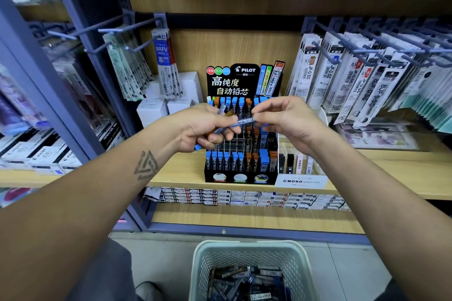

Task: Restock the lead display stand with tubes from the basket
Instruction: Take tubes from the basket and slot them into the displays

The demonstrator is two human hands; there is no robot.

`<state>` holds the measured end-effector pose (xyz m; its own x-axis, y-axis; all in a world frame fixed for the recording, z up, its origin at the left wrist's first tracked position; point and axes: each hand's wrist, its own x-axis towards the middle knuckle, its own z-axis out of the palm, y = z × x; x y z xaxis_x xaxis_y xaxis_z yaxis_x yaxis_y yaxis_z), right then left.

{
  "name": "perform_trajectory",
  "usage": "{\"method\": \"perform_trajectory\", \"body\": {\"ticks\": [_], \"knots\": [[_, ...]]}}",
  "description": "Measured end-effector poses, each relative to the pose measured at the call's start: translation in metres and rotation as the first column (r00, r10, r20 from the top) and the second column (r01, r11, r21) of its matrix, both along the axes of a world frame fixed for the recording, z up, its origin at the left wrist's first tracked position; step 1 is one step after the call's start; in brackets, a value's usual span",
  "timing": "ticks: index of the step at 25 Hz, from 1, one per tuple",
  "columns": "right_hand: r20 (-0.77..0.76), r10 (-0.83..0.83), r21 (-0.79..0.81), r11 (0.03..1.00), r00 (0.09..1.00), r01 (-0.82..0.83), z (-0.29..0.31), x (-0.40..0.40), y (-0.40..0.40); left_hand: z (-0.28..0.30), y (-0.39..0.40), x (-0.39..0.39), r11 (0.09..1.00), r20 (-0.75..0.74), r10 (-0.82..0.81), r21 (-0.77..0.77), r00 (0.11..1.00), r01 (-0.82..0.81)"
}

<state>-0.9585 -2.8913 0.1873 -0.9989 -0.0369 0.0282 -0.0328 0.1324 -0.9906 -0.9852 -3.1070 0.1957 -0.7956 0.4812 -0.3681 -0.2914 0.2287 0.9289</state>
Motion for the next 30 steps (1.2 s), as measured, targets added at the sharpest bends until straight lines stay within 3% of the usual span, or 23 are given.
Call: {"method": "perform_trajectory", "body": {"ticks": [2, 5, 11, 14, 17, 20, 26, 30], "knots": [[-0.092, 0.070, 0.168, 0.984, 0.993, -0.054, 0.001, 0.000, -0.008, 0.001, -0.001, -0.001, 0.999, -0.077, 0.018, -0.026, 0.997, -0.020], [-0.176, 0.174, 0.286, 0.951, 0.969, -0.118, 0.006, 0.003, -0.023, 0.005, -0.005, -0.006, 0.997, -0.158, 0.069, -0.019, 0.985, -0.073], [-0.165, 0.208, 0.323, 0.935, 0.964, -0.147, 0.012, -0.002, -0.041, 0.009, -0.012, -0.005, 0.989, -0.214, 0.141, -0.016, 0.967, -0.148], [-0.205, 0.086, 0.303, 0.953, 0.975, -0.021, 0.010, -0.011, -0.041, 0.014, -0.019, -0.009, 0.968, -0.175, 0.251, 0.057, 0.952, -0.245], [-0.241, -0.046, 0.322, 0.939, 0.969, 0.124, 0.001, -0.019, -0.051, 0.019, -0.027, -0.010, 0.946, -0.020, 0.296, 0.142, 0.955, -0.291], [-0.314, -0.037, 0.405, 0.898, 0.949, 0.169, -0.017, -0.026, -0.067, 0.021, -0.034, -0.010, 0.934, 0.116, 0.267, 0.214, 0.957, -0.286], [-0.413, 0.046, 0.570, 0.792, 0.909, 0.219, -0.035, -0.031, -0.082, 0.016, -0.042, -0.013, 0.942, 0.052, 0.309, 0.118, 0.950, -0.313], [-0.408, 0.041, 0.584, 0.779, 0.912, 0.226, -0.036, -0.036, -0.081, 0.014, -0.044, -0.013, 0.944, 0.028, 0.316, 0.093, 0.948, -0.317]]}}
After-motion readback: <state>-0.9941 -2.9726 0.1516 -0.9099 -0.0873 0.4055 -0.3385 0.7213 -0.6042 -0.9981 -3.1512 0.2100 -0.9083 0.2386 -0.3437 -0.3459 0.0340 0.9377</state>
